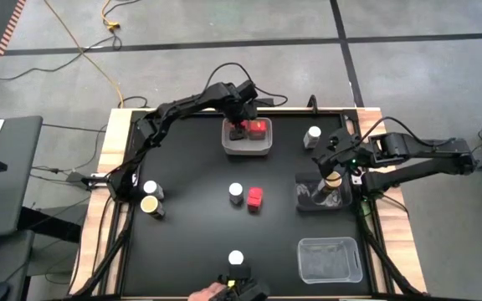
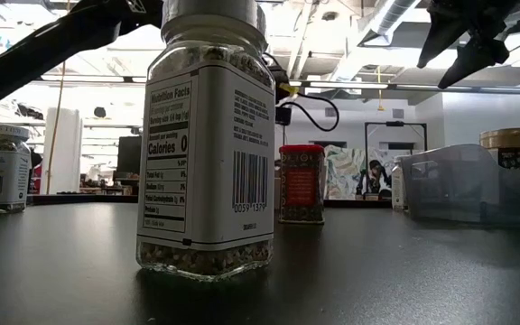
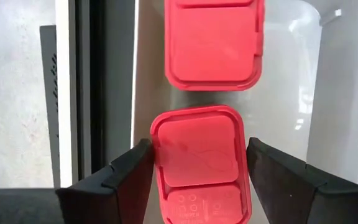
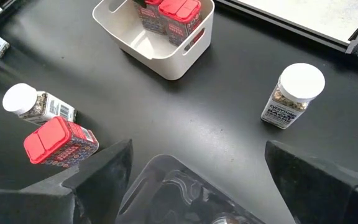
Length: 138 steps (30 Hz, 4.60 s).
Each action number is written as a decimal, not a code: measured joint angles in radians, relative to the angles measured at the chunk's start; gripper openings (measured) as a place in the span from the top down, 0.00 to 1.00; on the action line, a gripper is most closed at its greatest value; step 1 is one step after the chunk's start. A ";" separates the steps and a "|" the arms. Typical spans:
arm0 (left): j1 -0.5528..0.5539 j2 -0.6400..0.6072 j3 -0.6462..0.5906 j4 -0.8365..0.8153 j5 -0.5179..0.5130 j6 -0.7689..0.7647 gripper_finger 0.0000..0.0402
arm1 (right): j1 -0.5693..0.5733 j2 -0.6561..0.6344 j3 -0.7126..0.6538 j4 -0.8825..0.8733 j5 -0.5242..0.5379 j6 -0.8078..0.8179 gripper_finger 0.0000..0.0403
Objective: Sort spices by type
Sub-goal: Put the bottom red seasoning can into the gray bin, then put the top right white seasoning bottle into the transparent bin
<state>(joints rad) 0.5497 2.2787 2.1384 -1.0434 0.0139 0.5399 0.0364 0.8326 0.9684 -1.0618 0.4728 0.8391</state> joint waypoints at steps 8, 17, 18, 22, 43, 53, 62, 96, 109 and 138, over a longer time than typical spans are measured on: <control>-0.001 0.000 0.000 -0.005 -0.004 -0.002 0.38 | 0.000 0.000 0.000 0.000 0.000 0.000 0.03; -0.002 0.000 0.000 -0.012 -0.078 -0.006 0.28 | 0.000 0.000 0.000 0.000 0.000 0.000 0.03; -0.002 0.000 0.000 -0.012 -0.093 -0.014 0.28 | 0.000 0.000 0.000 0.000 0.000 0.000 0.03; -0.001 -0.014 0.000 -0.027 -0.125 -0.037 0.28 | 0.000 0.000 0.000 0.000 0.000 0.000 0.03; -0.192 -0.358 0.000 -0.211 -0.130 -0.585 0.28 | -0.141 0.000 0.000 0.007 0.049 -0.171 0.03; -0.443 -0.483 0.000 -0.322 -0.223 -0.881 0.28 | -0.302 0.025 0.022 0.232 -0.071 -0.662 0.03; -0.630 -0.534 -0.211 0.014 -0.343 -0.904 0.28 | -0.463 0.253 0.260 0.057 -0.263 -0.908 0.06; -0.635 -1.227 -1.360 0.980 -0.183 -0.895 0.28 | -0.781 0.859 0.450 -0.266 -0.339 -1.451 0.19; -0.630 -1.226 -1.360 0.942 -0.183 -0.890 0.28 | -0.768 0.857 0.450 -0.240 -0.307 -1.496 0.20; -0.627 -1.226 -1.360 0.943 -0.182 -0.892 0.28 | -0.836 0.855 0.450 -0.185 -0.314 -1.346 0.04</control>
<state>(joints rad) -0.0776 1.0527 0.7784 -0.1001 -0.1686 -0.3517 -0.7998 1.6871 1.4185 -1.2473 0.1585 -0.5074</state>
